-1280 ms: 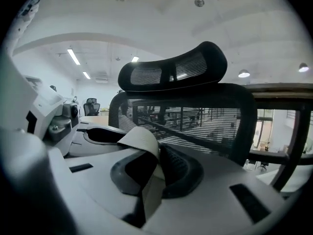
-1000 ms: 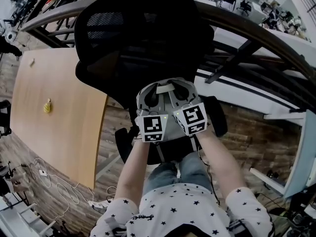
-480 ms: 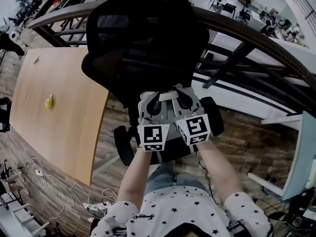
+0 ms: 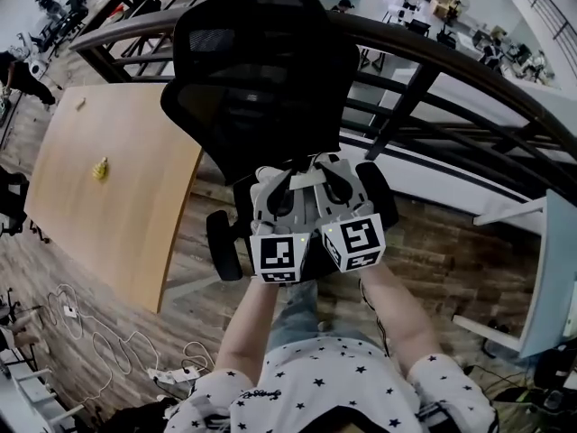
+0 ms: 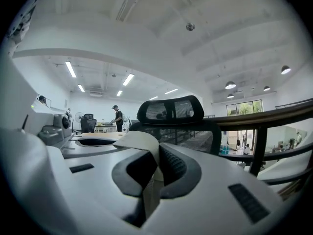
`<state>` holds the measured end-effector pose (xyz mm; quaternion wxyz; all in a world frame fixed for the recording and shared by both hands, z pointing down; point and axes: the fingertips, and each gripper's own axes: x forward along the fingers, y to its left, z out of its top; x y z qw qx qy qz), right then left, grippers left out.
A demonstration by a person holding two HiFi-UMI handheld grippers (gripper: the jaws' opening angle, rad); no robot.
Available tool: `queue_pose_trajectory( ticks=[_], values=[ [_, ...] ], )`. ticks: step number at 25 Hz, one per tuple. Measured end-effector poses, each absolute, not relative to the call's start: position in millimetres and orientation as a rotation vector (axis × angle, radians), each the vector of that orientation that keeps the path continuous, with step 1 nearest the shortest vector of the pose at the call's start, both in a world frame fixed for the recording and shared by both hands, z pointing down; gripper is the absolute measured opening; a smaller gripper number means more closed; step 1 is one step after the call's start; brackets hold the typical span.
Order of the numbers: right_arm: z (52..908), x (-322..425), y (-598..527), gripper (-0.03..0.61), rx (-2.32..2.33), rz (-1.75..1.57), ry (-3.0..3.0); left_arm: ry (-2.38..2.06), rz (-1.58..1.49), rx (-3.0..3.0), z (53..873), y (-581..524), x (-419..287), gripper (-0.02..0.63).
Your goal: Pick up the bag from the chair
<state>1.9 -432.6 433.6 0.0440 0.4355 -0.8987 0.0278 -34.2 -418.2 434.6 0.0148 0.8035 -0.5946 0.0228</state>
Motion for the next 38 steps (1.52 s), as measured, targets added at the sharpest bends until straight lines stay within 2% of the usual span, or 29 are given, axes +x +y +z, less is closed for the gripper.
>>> queue_pose_trajectory(
  ticks=[22, 29, 38],
  values=[
    [412.7, 88.0, -173.5, -0.003, 1.353, 0.077, -2.762, -1.858, 0.011, 2.526, 411.2, -162.2, 50.8, 0.012],
    [414.9, 128.2, -132.0, -0.003, 1.376, 0.121, -2.752, -1.802, 0.018, 2.524, 411.2, -121.5, 92.3, 0.012],
    [368.9, 115.3, -38.2, -0.003, 1.447, 0.03, -2.728, -1.728, -0.074, 2.596, 366.3, -27.7, 79.7, 0.012]
  ],
)
